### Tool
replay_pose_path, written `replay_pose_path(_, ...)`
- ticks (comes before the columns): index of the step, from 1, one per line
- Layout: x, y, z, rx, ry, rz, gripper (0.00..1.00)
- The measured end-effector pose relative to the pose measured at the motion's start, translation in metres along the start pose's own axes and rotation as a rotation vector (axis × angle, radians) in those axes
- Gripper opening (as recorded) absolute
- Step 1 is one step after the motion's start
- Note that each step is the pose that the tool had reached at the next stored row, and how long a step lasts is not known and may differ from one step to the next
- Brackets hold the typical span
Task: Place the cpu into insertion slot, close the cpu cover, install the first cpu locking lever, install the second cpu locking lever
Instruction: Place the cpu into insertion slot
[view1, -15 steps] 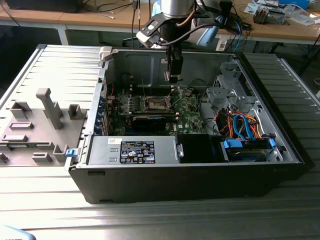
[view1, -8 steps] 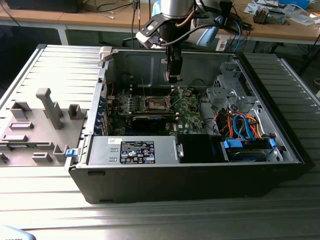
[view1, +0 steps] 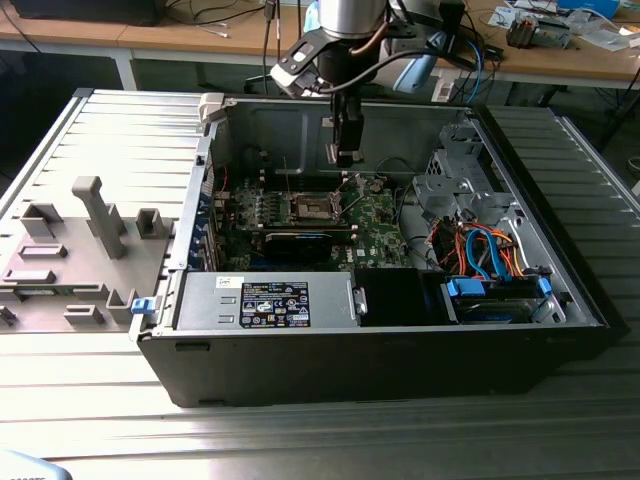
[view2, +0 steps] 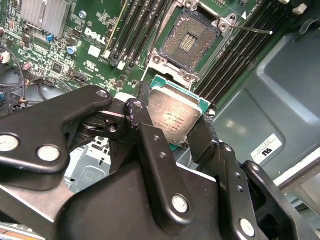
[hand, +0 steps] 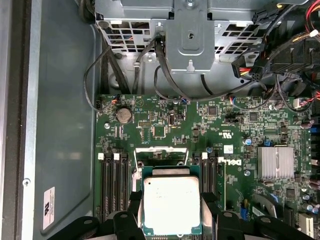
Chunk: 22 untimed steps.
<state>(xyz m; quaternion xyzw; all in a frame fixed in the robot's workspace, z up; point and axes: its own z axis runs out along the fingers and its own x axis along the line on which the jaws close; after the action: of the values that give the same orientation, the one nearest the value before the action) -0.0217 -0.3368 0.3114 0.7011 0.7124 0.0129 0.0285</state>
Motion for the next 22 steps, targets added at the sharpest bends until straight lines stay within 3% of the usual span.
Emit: replay_pose_path(22, 0.0002, -0.0045, 0.0041, 0.0, 0.0001, 0.0, 0.55)
